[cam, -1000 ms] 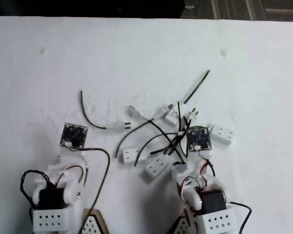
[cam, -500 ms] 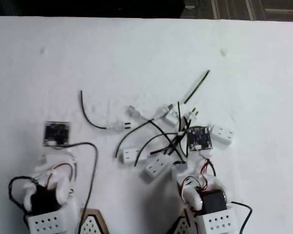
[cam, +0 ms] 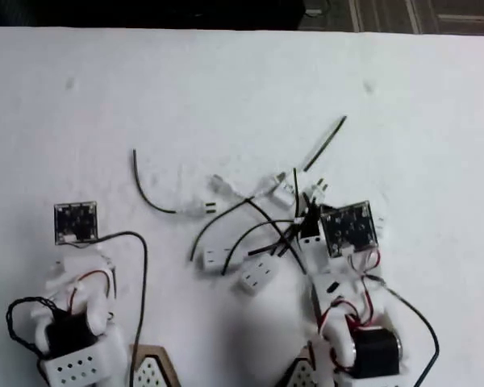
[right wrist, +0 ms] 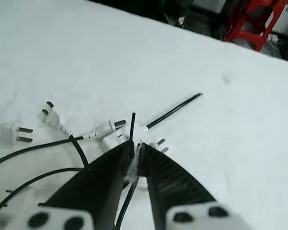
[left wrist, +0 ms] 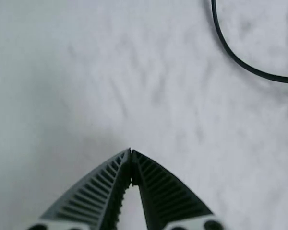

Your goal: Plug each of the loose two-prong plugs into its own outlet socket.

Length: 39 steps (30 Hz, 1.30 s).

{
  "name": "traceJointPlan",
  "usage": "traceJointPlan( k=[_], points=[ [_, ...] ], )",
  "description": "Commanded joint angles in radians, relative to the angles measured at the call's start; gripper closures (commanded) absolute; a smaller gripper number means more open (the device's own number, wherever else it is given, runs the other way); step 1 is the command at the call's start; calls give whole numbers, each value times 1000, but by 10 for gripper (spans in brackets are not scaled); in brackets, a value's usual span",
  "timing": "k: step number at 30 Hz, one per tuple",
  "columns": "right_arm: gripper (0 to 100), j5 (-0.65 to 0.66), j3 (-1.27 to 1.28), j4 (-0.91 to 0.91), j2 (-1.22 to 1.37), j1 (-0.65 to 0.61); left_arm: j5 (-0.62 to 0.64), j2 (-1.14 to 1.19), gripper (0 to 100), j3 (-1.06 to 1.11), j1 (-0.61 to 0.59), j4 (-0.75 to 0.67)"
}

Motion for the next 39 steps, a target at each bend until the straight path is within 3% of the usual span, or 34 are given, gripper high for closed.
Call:
traceJointPlan(
  k=[1,7,12,20,29,33,39],
  points=[
    [981,32,-124,18,71,-31,-9,-7,973,3,-10,-37],
    [970,37,-328,96,444,-42,-9,-7,973,3,-12,-38],
    [858,52,-500,165,782,-33,-9,-7,975,3,-12,-38],
    [855,588,-672,216,1161,28,-9,-7,976,15,-13,-43],
    [854,1013,-760,208,1461,64,-9,-7,976,17,-13,-43],
    [854,1131,-799,136,1567,70,-9,-7,976,17,-13,-43],
    [854,1178,-804,42,1710,73,-9,-7,976,17,-13,-43]
  ],
)
